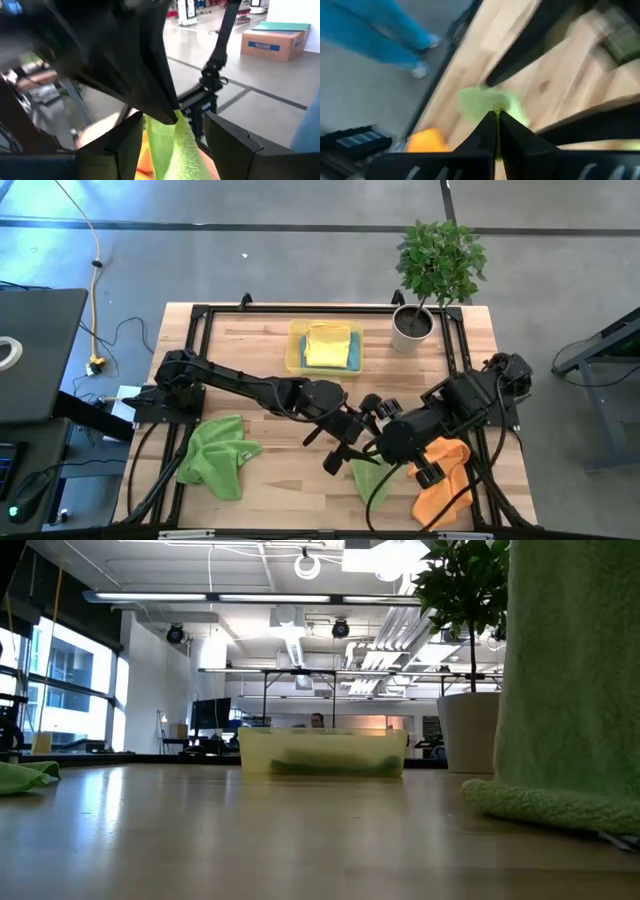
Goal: Fold microfiber towels
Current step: Fold the light green microfiber cloth
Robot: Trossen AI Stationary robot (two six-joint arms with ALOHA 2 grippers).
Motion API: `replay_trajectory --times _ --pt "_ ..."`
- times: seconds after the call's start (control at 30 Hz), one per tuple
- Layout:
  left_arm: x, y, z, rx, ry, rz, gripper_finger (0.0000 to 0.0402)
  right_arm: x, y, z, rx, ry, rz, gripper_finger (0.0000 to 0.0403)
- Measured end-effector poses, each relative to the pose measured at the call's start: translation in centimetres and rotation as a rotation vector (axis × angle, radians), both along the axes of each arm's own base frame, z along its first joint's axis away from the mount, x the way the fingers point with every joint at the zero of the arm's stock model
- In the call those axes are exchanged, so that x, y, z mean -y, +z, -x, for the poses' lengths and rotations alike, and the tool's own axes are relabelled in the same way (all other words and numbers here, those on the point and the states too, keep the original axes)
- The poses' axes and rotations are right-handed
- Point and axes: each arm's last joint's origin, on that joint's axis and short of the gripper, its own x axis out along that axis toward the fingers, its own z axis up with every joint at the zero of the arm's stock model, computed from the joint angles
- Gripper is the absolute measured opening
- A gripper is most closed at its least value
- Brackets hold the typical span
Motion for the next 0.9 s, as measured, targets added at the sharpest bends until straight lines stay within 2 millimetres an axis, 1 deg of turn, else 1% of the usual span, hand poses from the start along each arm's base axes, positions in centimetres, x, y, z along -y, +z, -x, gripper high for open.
replay_trajectory --times 0.13,0.23,0.37,0.53,0.6,0.73,0.9 --pt "0.5 -1.6 -0.6 -0.055 -0.015 0.024 0.0197 0.0 0.1 -0.2 0.07 -0.011 0.076 0.0" --pt "1.0 -2.0 -0.8 -0.073 -0.04 0.049 0.0197 0.0 0.2 -0.2 0.095 -0.025 0.107 0.0" --pt "1.7 -2.6 -0.7 -0.095 -0.059 0.018 0.0197 0.1 0.1 0.1 0.035 -0.072 0.059 0.0" --pt "1.6 -1.6 -0.2 -0.069 -0.034 -0.016 0.0197 -0.6 -0.2 0.4 -0.061 -0.122 -0.069 0.0" --pt "1.4 -1.6 -0.1 -0.082 -0.034 -0.015 0.0197 -0.9 -0.2 0.6 -0.076 -0.147 -0.087 0.0" --pt "1.3 -2.4 0.2 -0.18 -0.034 -0.022 0.0197 -1.6 -0.2 1.1 -0.09 -0.175 -0.1 0.0" --pt "1.6 -3.4 0.8 -0.305 -0.11 -0.011 0.0197 -2.1 -0.2 1.5 -0.059 -0.189 -0.061 0.0"
